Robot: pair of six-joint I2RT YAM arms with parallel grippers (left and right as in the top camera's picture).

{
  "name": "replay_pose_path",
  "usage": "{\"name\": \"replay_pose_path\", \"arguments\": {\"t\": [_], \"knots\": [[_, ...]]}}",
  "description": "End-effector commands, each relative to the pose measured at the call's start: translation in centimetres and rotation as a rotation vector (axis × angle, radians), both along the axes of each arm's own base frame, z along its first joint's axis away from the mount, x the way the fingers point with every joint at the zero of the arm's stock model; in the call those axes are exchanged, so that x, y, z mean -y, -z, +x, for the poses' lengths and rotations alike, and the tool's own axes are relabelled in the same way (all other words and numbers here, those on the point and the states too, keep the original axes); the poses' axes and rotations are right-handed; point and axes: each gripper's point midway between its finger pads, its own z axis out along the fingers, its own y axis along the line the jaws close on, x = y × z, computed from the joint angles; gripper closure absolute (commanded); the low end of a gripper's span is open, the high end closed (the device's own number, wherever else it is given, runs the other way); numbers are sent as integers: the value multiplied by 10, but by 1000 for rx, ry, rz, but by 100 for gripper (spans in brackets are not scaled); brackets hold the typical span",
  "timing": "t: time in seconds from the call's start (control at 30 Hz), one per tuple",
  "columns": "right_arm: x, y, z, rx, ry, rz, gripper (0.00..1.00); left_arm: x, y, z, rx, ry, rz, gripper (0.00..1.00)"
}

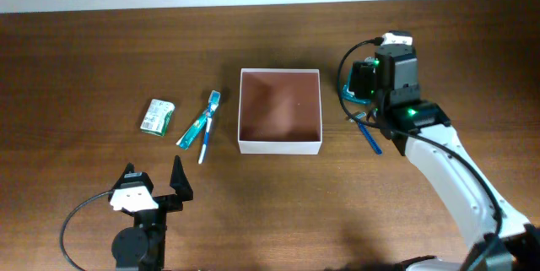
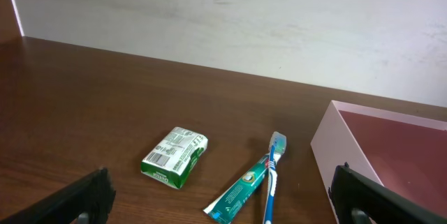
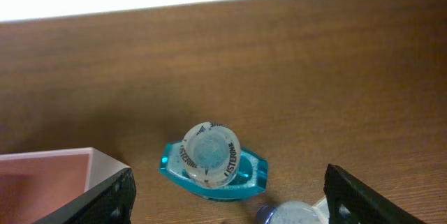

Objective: Pack container
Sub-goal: 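Reach the right gripper to the teal mouthwash bottle cap and grasp it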

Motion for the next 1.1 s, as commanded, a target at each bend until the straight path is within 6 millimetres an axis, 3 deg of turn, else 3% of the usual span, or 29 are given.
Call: {"name": "replay_pose_path", "arguments": {"t": [0.0, 0.47, 0.7, 0.77, 0.87, 1.07], "knots": [[-1, -6, 12, 4, 13, 11, 21, 1, 1, 0, 2, 9, 18, 1], [-4, -13, 31, -69, 7, -12, 21, 1, 1, 0, 3, 9, 18, 0], [-4, -46, 28, -152, -22, -54, 20, 1, 1, 0, 3, 9, 18, 1], [-5, -51, 25, -163, -28, -55, 15, 1, 1, 0, 2, 9, 18, 1], [-6, -51, 24, -168, -36, -47, 1, 1, 1, 0, 3, 9, 19, 1], [-16, -44, 18, -204, -82, -9, 1, 1, 1, 0, 3, 9, 18, 1]]}}
